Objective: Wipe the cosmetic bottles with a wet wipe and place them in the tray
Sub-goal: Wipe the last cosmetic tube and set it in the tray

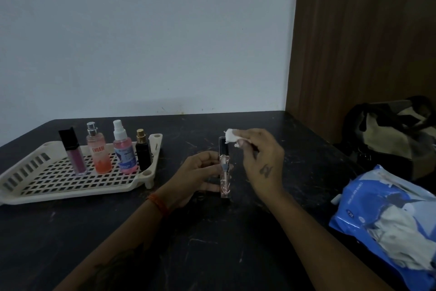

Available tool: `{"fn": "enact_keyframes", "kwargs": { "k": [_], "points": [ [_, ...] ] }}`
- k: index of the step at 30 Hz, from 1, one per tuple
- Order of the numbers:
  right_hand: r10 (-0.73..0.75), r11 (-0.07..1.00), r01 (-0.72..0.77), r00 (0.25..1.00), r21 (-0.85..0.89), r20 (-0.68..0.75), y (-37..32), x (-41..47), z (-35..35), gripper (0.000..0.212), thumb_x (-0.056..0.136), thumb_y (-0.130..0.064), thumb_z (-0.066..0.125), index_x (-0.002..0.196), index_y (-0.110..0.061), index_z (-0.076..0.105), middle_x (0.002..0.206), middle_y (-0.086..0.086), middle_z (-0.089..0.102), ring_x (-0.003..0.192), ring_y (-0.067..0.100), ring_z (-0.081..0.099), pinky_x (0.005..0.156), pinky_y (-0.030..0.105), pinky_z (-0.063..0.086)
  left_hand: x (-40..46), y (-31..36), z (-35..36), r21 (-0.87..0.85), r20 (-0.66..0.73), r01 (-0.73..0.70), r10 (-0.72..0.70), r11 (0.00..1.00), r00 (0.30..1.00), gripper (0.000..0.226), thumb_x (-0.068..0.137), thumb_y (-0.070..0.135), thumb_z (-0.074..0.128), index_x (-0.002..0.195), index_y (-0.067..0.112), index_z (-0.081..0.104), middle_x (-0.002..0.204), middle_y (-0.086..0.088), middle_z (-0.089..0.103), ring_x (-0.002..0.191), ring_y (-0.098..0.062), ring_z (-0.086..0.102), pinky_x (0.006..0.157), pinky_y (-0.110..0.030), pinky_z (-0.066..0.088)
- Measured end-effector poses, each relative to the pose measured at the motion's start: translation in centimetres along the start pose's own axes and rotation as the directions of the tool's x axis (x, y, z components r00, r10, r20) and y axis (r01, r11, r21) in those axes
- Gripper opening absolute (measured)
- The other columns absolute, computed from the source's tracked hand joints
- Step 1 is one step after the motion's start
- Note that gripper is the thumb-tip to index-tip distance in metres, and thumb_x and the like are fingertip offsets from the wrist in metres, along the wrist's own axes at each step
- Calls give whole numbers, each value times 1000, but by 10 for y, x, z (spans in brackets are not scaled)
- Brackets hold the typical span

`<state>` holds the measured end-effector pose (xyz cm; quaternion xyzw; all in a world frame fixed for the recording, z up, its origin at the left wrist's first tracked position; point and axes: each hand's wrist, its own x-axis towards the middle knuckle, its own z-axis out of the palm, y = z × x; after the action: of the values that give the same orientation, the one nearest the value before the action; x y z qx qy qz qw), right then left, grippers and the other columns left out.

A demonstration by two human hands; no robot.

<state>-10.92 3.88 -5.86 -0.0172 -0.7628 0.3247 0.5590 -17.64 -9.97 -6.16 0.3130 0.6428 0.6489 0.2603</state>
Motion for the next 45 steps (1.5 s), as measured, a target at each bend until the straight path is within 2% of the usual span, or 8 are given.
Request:
{"fn": "enact_keyframes", "kwargs": {
  "k": [5, 10, 14, 27, 31, 35, 40, 45],
  "points": [
    [-14, 995, -13, 965, 101, 260, -5, -6, 1, 29, 73, 16, 61, 81, -8, 75, 84, 6, 64, 78, 3, 55, 69, 5, 46, -1, -1, -3, -43, 14, -7, 8, 999, 1000, 31, 84, 2, 55, 115, 8, 58, 109, -10, 68, 92, -23, 67, 70, -35, 56],
    [140, 981, -147, 988, 130, 66, -3, 0, -2, 27, 75, 9, 62, 83, -13, 75, 89, -1, 65, 81, 2, 59, 67, 8, 47, 0, -2, -4, -25, 63, -12, 14, 1000, 998, 28, 88, 2, 50, 111, 14, 59, 104, -3, 70, 94, -20, 67, 73, -34, 56],
    [122, 971, -160, 970, 178, 209, -8, -5, 0, 27, 70, 13, 64, 77, -10, 75, 87, -3, 68, 82, -4, 61, 70, 4, 46, -1, -2, -6, -49, 73, -12, 15, 999, 997, 33, 84, 6, 55, 115, 16, 59, 110, -4, 69, 98, -21, 67, 75, -34, 55],
    [184, 964, -199, 978, 175, 100, -6, 0, -7, 24, 74, 3, 68, 83, -19, 73, 82, -8, 69, 74, 4, 64, 62, 17, 52, 2, -2, -8, -29, 34, 0, 1, 1000, 999, 27, 86, 8, 56, 110, 18, 62, 109, -7, 68, 97, -22, 66, 74, -37, 55],
    [84, 991, -108, 960, 75, 268, -11, -7, -4, 23, 73, 5, 68, 83, -14, 76, 84, 0, 69, 75, 6, 61, 64, 12, 49, 2, -3, -10, -33, 16, 5, -5, 999, 1000, 34, 86, 6, 56, 114, 24, 59, 112, -6, 67, 95, -20, 66, 69, -35, 55],
    [181, 972, -197, 975, 125, 128, -8, -2, -10, 19, 75, 4, 67, 82, -12, 74, 84, 3, 69, 77, 12, 62, 66, 25, 53, 2, -1, -11, -68, 22, 30, -28, 997, 999, 41, 78, 18, 63, 119, 23, 57, 116, -12, 63, 97, -24, 66, 71, -37, 55],
    [123, 977, -167, 950, 132, 288, -17, -6, -6, 14, 73, 1, 71, 78, -11, 73, 83, 2, 68, 75, 8, 61, 66, 19, 52, 2, -1, -11, -108, 26, 30, -27, 994, 999, 47, 75, 15, 64, 121, 24, 55, 117, -13, 62, 94, -23, 66, 67, -35, 55],
    [129, 978, -150, 981, 142, 147, -12, -2, -7, 10, 73, -1, 72, 78, -10, 72, 82, 0, 67, 74, 10, 61, 63, 18, 50, 1, 2, -10, -98, 21, 21, -19, 995, 1000, 50, 70, 21, 68, 118, 26, 57, 112, -11, 64, 91, -20, 67, 65, -33, 55]
  ]
}}
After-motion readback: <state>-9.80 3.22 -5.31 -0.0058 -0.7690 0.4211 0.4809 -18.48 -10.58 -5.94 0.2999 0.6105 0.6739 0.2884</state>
